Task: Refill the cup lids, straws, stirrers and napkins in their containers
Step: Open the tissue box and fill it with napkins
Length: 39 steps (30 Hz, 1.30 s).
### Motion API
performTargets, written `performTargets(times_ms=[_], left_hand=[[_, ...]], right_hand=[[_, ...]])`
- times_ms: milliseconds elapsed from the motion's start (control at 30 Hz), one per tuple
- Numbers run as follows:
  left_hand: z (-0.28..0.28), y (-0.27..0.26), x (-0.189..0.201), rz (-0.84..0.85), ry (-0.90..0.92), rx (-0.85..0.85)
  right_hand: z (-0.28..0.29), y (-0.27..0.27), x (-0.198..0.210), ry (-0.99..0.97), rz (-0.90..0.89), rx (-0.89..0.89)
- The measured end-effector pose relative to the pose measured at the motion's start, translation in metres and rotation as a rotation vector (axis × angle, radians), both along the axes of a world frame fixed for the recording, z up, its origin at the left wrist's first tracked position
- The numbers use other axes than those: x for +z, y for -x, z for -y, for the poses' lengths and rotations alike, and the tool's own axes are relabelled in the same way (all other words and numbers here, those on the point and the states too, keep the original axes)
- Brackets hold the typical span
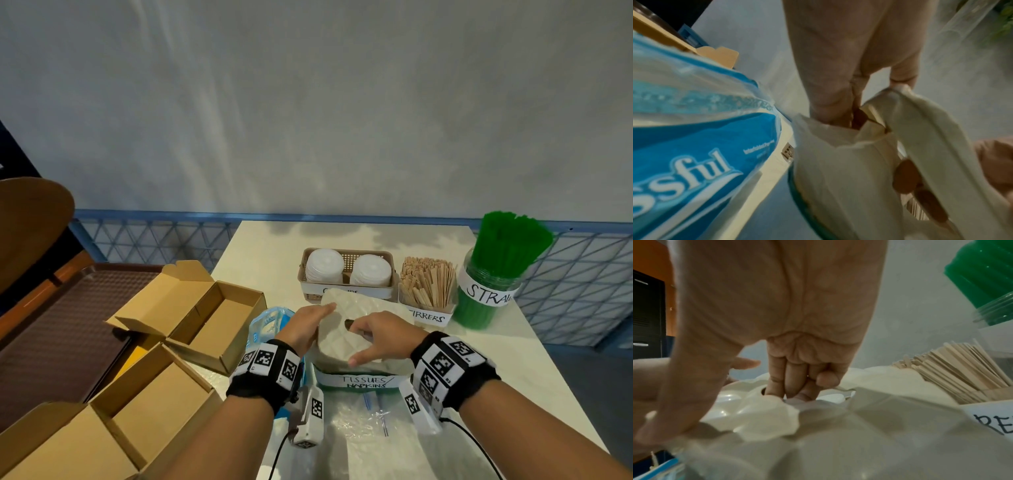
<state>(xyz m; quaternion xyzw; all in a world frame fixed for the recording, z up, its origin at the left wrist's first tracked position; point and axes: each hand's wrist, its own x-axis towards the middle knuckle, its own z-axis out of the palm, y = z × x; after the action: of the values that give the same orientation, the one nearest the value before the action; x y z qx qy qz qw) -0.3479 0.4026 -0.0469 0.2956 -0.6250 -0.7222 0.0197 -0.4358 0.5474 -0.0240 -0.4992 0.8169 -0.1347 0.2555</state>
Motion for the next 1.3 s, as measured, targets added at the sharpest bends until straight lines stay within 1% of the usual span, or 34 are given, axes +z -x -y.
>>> performTargets(times_ms=[100,167,233,300,367,400,500,567,700,800,900,933,1000,1067,1167,1233,1300], left_hand=[[-0.002,0.001,-0.004,0.023,0.201,-0.038],[-0.005,0.002,-0.003,0.029,0.338,-0.017],[-0.008,0.004,-0.001,0.070,0.467,0.020],[-0.008,0.006,-0.002,0.116,0.545,0.027],[-0.007,0.006,-0.002,0.165,0.580,0.016],[-0.006,0.006,-0.004,0.190,0.591,0.002],[-0.004,0.006,-0.008,0.271,0.602,-0.035],[-0.003,0.006,-0.012,0.298,0.589,-0.032],[-0.008,0.006,-0.017,0.354,0.616,-0.001],[-0.012,0.006,-0.020,0.323,0.582,0.056],[-0.016,0.004,-0.022,0.317,0.556,0.103],[-0.016,0.004,-0.023,0.318,0.556,0.114],[-0.017,0.005,-0.023,0.314,0.554,0.133],[-0.017,0.006,-0.025,0.318,0.549,0.143],[-0.017,0.007,-0.025,0.342,0.573,0.129],[-0.015,0.008,-0.026,0.347,0.601,0.101],[-0.014,0.008,-0.028,0.356,0.610,0.090]], right_hand=[[0.001,0.001,0.001,-0.015,-0.023,0.026],[0.002,0.001,0.002,-0.015,-0.028,0.040],[0.001,0.000,0.002,0.038,0.021,0.009],[0.000,0.001,-0.001,0.123,0.059,-0.050],[-0.002,-0.002,-0.004,0.182,0.003,-0.113],[-0.002,-0.003,-0.008,0.233,-0.020,-0.153],[-0.003,-0.004,-0.022,0.408,-0.003,-0.315],[-0.004,-0.003,-0.026,0.496,-0.015,-0.366],[-0.004,-0.008,-0.024,0.541,-0.163,-0.235],[-0.001,-0.015,-0.023,0.540,-0.137,-0.142],[-0.004,-0.011,-0.026,0.462,-0.077,-0.169],[-0.005,-0.007,-0.028,0.410,-0.101,-0.192],[-0.008,-0.001,-0.030,0.295,-0.223,-0.212],[-0.009,0.000,-0.032,0.257,-0.280,-0.211],[-0.008,-0.007,-0.031,0.343,-0.316,-0.137],[-0.007,-0.011,-0.032,0.420,-0.283,-0.093],[-0.008,-0.012,-0.033,0.439,-0.244,-0.075]])
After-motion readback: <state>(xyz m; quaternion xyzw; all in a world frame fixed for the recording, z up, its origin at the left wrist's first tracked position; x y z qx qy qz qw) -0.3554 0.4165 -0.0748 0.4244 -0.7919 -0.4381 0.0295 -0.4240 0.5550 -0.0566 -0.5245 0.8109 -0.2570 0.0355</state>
